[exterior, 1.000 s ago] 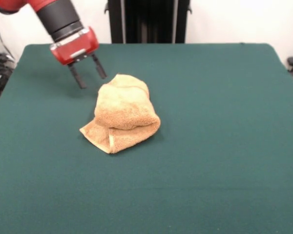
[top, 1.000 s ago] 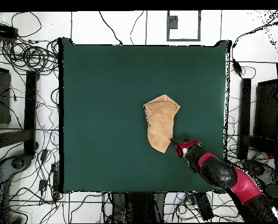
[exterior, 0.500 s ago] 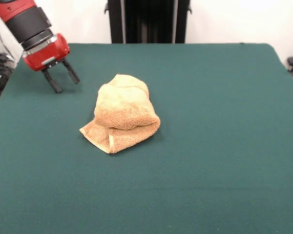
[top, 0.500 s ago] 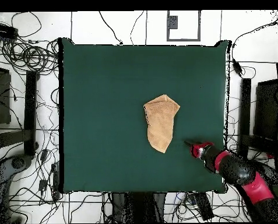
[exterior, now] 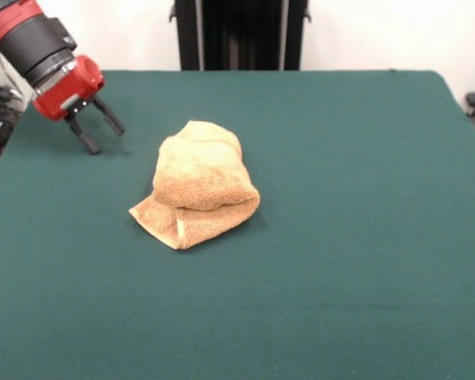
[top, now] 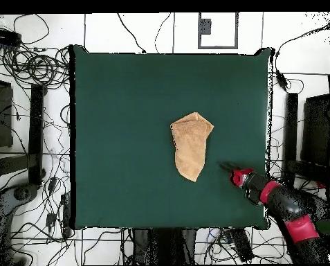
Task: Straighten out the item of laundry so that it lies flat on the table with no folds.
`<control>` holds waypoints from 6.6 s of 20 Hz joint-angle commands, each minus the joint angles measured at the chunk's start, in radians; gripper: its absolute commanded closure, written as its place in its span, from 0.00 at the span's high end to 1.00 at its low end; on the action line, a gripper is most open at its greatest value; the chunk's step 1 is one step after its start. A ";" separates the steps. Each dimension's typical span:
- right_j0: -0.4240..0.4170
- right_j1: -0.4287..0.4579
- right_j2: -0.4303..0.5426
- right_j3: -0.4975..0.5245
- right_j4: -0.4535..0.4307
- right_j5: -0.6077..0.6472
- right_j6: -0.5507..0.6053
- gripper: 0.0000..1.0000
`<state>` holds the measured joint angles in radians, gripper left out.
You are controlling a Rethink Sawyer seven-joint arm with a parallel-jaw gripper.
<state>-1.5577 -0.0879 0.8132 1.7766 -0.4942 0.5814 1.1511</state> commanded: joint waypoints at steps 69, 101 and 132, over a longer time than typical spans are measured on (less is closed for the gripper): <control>0.376 0.090 -0.100 0.037 0.345 -0.697 0.291 1.00; 0.586 -0.136 -0.313 -0.010 0.326 -0.678 0.227 1.00; 0.600 -0.324 -0.238 0.216 0.624 -0.624 0.434 1.00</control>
<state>-1.0140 -0.3318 0.5653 1.9039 0.0106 -0.0963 1.2257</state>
